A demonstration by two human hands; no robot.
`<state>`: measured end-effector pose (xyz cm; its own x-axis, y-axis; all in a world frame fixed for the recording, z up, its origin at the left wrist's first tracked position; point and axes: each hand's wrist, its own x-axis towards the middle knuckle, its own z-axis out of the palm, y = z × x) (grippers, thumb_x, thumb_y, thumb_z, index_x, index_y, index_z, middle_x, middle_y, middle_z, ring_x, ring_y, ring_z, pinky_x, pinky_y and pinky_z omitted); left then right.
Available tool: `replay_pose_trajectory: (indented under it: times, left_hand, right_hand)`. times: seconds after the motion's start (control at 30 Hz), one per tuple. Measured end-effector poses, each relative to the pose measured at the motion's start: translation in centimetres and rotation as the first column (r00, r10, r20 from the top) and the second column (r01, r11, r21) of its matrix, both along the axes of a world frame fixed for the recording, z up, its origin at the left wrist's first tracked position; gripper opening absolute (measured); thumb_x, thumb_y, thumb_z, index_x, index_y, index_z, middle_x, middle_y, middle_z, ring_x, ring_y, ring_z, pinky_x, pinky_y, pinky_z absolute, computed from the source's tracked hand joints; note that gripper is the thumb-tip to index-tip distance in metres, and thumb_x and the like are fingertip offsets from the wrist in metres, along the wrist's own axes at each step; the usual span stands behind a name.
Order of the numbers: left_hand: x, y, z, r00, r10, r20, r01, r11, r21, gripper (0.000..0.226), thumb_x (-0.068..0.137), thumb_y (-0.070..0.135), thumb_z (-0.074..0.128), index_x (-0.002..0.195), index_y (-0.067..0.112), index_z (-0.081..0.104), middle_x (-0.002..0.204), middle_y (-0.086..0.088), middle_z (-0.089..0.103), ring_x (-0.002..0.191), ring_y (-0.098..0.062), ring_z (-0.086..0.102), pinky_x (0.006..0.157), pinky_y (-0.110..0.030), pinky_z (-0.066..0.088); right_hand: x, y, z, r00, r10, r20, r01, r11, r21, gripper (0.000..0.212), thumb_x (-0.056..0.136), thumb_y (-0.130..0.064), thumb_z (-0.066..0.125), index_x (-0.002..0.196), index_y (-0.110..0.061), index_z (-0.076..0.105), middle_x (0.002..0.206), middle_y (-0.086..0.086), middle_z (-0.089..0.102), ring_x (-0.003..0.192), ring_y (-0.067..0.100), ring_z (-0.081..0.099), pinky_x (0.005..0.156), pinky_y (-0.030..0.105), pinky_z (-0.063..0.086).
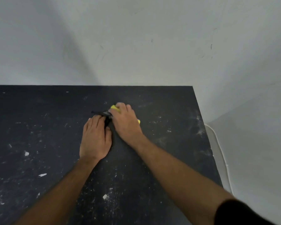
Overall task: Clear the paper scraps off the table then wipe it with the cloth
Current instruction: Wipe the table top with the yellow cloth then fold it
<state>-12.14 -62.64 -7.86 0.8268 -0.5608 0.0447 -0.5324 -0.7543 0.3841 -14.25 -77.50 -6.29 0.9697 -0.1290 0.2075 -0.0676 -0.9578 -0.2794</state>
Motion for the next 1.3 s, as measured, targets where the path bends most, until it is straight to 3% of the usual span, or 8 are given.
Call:
replay_pose_trajectory:
  times: [0.23,0.4,0.53,0.6,0.8,0.9,1.13,1.3]
  left_hand:
    - [0.0,-0.1,-0.4,1.000,0.017,0.012,-0.017,1.000,0.005,0.052,0.101,0.034,0.035,0.142,0.009,0.053,0.152,-0.007,0.048,0.146,-0.025,0.039,0.125,-0.048,0.026]
    - [-0.2,-0.1,-0.1,1.000,0.010,-0.001,-0.010,1.000,0.012,0.057,0.100,0.039,0.030,0.142,0.009,0.053,0.152,-0.008,0.048,0.147,-0.026,0.038,0.125,-0.048,0.025]
    - [-0.3,-0.1,-0.1,1.000,-0.002,-0.001,0.002,1.000,0.022,0.055,0.100,0.038,0.033,0.143,0.010,0.051,0.153,-0.009,0.047,0.147,-0.026,0.037,0.125,-0.046,0.023]
    - [-0.3,0.0,-0.1,1.000,-0.011,-0.001,0.011,1.000,0.027,0.055,0.099,0.038,0.033,0.144,0.009,0.050,0.153,-0.009,0.046,0.147,-0.027,0.037,0.125,-0.046,0.022]
    - [-0.3,0.0,0.0,1.000,-0.018,0.008,0.018,0.999,0.028,0.060,0.099,0.045,0.035,0.145,0.009,0.048,0.154,-0.012,0.044,0.147,-0.031,0.036,0.125,-0.049,0.021]
    - [-0.6,0.0,0.7,1.000,-0.017,-0.001,0.017,0.999,0.028,0.061,0.098,0.047,0.035,0.144,0.008,0.048,0.154,-0.013,0.044,0.146,-0.033,0.037,0.124,-0.050,0.022]
    - [-0.9,0.2,0.8,1.000,-0.028,-0.008,0.028,0.998,0.051,0.063,0.099,0.047,0.035,0.148,0.009,0.045,0.157,-0.012,0.041,0.149,-0.032,0.033,0.125,-0.050,0.020]
    - [-0.6,0.1,0.3,1.000,-0.014,0.011,0.013,0.999,0.051,0.060,0.099,0.047,0.037,0.145,0.011,0.046,0.156,-0.011,0.042,0.148,-0.031,0.034,0.123,-0.050,0.022]
  right_hand:
    - [-0.4,-17.0,-0.7,0.888,-0.457,0.050,0.459,0.886,-0.064,0.030,0.094,-0.022,0.055,0.121,-0.016,0.068,0.122,0.020,0.059,0.104,0.042,0.054,0.088,0.047,0.049]
    - [-3.4,-19.9,0.6,0.559,-0.829,0.018,0.829,0.559,-0.008,0.030,0.099,-0.018,0.045,0.124,-0.009,0.059,0.128,0.020,0.053,0.112,0.037,0.052,0.090,0.043,0.045]
    - [-1.5,-8.2,1.0,0.948,-0.318,0.018,0.318,0.942,-0.105,0.028,0.092,-0.020,0.054,0.118,-0.023,0.067,0.117,0.006,0.062,0.100,0.027,0.058,0.087,0.039,0.050]
    - [-4.0,-4.0,1.0,0.988,-0.130,-0.085,0.117,0.983,-0.139,0.030,0.092,-0.020,0.059,0.121,-0.023,0.064,0.121,0.008,0.056,0.095,0.027,0.054,0.079,0.039,0.049]
    - [-15.3,-18.9,1.5,0.726,-0.683,-0.081,0.669,0.729,-0.147,0.030,0.097,-0.010,0.050,0.125,-0.009,0.060,0.119,0.026,0.055,0.094,0.046,0.056,0.086,0.050,0.045]
    - [-17.0,-17.2,3.4,0.775,-0.622,-0.107,0.619,0.783,-0.068,0.041,0.093,-0.001,0.055,0.133,-0.012,0.058,0.131,0.024,0.050,0.111,0.043,0.052,0.101,0.047,0.045]
    - [-20.9,-6.9,1.7,0.964,-0.239,-0.119,0.235,0.971,-0.046,0.034,0.090,-0.009,0.060,0.122,-0.019,0.064,0.119,0.013,0.062,0.099,0.032,0.059,0.085,0.045,0.052]
    - [-28.3,-16.8,2.6,0.669,-0.737,-0.094,0.734,0.675,-0.070,0.026,0.095,-0.003,0.058,0.120,-0.001,0.065,0.121,0.025,0.055,0.110,0.041,0.054,0.097,0.045,0.047]
